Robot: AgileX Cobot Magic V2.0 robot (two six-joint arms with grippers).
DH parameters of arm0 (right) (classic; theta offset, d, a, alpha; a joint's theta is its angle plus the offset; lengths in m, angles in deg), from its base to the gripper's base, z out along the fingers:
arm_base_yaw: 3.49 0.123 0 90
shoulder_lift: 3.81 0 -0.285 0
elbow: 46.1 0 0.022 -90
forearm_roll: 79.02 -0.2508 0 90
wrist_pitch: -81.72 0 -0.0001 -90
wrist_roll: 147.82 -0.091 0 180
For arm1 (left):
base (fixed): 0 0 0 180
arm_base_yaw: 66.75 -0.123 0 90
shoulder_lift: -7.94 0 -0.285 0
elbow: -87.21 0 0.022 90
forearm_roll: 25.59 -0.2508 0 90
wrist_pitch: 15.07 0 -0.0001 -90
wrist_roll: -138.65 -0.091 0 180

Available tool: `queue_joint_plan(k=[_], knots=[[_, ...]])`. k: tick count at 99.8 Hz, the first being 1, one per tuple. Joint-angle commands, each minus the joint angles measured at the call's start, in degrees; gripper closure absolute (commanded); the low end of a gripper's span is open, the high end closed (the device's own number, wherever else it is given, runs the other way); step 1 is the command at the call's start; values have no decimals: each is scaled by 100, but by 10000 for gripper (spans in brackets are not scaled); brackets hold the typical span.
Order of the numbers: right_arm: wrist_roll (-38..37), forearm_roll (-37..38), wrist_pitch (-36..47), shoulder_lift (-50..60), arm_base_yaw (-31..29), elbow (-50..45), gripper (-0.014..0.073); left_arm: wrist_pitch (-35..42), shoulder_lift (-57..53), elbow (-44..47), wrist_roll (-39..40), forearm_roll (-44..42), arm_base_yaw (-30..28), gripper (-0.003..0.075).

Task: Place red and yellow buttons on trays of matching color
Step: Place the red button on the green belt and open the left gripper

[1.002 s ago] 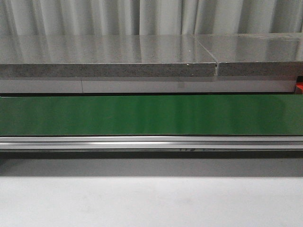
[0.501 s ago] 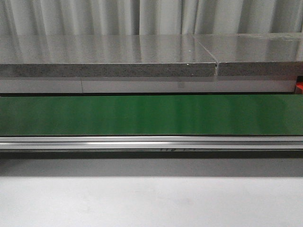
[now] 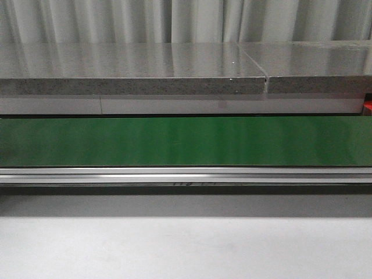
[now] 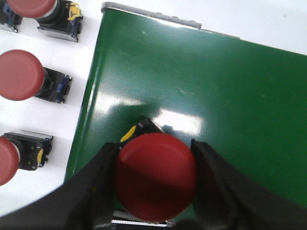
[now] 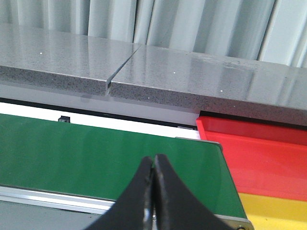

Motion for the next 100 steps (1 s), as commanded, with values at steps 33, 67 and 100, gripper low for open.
queue_joint_plan(k=[33,67,100], knots=[[5,52,461,-1,5,53,662,291,-163,-230,-173,0,36,169],[5,52,461,-1,5,53,662,62,-163,-867,-193,-44,36,169],[5,52,461,-1,5,53,662,61,-925,-1017,-193,-56,36,169]])
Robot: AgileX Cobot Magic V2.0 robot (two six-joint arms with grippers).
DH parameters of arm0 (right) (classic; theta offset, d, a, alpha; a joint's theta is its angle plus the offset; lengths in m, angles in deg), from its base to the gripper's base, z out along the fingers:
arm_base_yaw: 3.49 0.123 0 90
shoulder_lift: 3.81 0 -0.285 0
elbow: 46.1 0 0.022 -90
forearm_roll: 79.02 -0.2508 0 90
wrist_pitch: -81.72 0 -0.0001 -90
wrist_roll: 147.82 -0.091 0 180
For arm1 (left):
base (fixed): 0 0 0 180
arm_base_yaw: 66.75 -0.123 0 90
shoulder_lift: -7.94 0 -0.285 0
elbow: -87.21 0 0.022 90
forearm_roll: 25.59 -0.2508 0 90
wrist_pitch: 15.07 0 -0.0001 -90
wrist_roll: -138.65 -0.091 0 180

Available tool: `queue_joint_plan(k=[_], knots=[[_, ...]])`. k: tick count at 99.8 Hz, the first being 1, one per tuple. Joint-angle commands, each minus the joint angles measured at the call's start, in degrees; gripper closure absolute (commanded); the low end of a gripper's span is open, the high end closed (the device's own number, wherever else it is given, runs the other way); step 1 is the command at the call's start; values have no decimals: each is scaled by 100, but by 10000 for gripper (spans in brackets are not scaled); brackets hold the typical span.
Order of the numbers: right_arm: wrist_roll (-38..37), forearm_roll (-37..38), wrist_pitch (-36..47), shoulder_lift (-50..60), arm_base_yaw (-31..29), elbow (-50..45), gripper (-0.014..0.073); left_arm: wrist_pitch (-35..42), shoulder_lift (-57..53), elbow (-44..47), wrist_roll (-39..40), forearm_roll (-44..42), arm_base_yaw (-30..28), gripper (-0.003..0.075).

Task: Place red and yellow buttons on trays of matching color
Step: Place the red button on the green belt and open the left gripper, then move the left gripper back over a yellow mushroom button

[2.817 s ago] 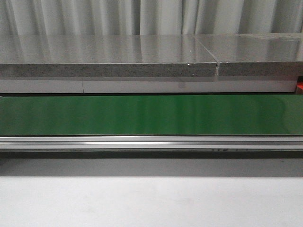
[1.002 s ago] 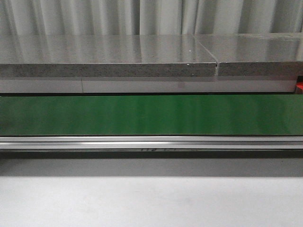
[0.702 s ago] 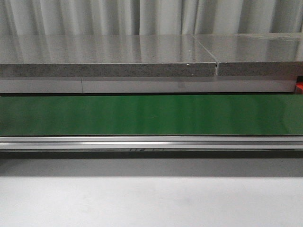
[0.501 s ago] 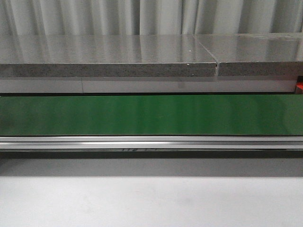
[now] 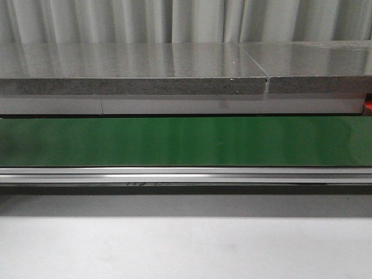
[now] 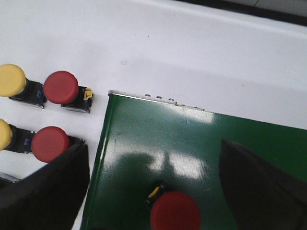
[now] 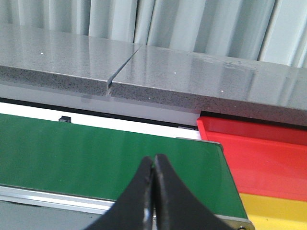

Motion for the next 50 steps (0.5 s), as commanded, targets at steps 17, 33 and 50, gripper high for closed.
queue_joint_plan(k=[17,33,50], knots=[[5,52,461,-1,5,53,662,267,-1274,427,236,-141,-222,170],[5,52,461,-1,5,53,662,335,-1940,1092,519,-486,-749,170],[5,52,461,-1,5,53,662,485,-2365,1871,762,-516,-1663,173]])
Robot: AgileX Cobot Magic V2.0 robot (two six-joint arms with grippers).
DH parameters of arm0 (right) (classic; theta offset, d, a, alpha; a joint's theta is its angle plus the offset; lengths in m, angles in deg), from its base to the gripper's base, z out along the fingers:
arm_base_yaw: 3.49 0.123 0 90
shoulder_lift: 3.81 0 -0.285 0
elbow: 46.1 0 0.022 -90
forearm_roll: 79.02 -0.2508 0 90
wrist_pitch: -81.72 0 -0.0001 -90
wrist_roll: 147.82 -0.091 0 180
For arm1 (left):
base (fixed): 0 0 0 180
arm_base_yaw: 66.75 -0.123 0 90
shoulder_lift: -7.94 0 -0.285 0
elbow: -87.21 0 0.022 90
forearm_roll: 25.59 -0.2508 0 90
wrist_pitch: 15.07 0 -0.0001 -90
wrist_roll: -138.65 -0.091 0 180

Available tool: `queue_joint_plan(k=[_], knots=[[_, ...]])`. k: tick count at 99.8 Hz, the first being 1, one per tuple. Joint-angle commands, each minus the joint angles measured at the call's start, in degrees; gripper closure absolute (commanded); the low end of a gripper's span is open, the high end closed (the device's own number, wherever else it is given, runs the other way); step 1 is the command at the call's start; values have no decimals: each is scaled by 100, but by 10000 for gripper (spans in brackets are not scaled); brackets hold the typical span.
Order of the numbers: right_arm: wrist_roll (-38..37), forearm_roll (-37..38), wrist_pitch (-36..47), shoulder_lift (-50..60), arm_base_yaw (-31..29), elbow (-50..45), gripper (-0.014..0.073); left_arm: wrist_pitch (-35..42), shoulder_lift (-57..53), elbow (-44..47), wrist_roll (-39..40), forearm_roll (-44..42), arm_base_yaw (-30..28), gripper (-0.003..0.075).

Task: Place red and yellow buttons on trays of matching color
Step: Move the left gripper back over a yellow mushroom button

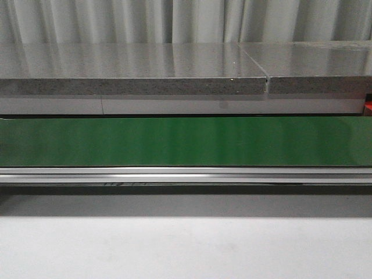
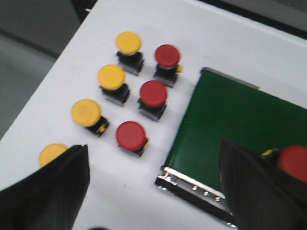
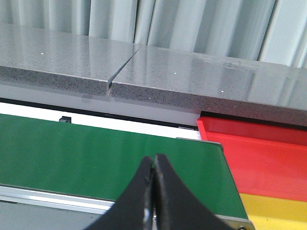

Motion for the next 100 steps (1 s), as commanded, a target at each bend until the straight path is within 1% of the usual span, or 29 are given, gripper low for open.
queue_joint_plan(k=[1,12,24,51,71,100], knots=[[5,52,452,-1,5,53,662,464,-229,200,247,-57,-374,173],[5,52,452,-1,5,53,662,818,-257,692,558,-57,-889,173],[5,52,452,-1,5,53,662,1198,-152,1077,713,-57,-1203,173],[5,52,452,-1,5,53,662,1311,663,1134,759,-273,-1237,173],[5,52,452,-1,5,53,662,1361,1197,1134,1795,-1206,-1237,173],[5,52,452,-1,5,53,662,1792,1600,1134,1925,-1320,-1237,173]])
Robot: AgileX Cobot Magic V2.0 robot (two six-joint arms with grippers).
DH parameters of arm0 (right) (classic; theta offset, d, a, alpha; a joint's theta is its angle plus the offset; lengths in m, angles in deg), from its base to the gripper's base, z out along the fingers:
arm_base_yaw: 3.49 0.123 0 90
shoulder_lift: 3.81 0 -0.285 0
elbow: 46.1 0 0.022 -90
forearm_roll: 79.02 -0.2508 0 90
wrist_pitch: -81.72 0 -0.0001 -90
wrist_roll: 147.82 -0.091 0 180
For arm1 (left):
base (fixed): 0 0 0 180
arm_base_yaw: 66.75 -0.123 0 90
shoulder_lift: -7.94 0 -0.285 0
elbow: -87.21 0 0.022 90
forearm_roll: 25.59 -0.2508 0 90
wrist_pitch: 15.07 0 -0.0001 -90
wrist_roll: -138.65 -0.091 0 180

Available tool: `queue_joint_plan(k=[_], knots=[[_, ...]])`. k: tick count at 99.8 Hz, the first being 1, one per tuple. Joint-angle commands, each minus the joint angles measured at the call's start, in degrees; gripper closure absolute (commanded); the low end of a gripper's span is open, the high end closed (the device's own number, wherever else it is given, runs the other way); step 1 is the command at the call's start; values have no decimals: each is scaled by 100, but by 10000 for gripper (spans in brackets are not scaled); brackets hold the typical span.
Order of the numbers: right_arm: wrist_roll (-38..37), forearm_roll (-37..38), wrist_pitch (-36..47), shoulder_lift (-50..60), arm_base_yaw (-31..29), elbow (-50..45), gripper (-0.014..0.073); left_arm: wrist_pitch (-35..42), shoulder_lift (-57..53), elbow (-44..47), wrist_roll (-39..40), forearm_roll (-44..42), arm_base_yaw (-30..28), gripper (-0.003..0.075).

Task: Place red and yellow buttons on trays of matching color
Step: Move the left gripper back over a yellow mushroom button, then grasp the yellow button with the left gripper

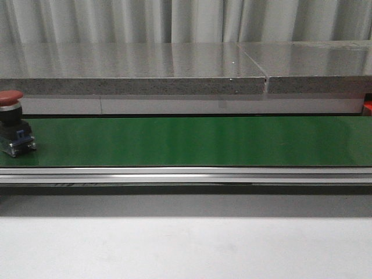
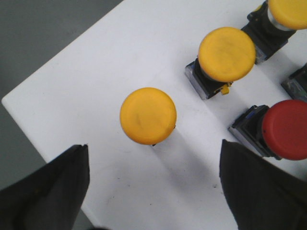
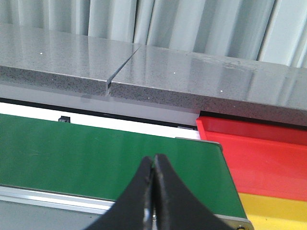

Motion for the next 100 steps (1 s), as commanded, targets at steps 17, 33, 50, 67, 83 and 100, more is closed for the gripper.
queue_joint_plan(k=[17,33,50,67,83,100], knots=[[5,52,452,-1,5,53,662,407,324,-164,93,-97,-17,173],[5,52,452,-1,5,53,662,395,583,-354,116,-112,-31,173],[5,52,452,-1,5,53,662,422,710,-484,142,-184,-31,173],[5,52,452,-1,5,53,662,433,948,-535,204,-254,-31,173],[5,52,452,-1,5,53,662,543,1100,-535,319,-353,-31,173],[5,52,452,-1,5,53,662,600,1105,-535,542,-529,-82,189]])
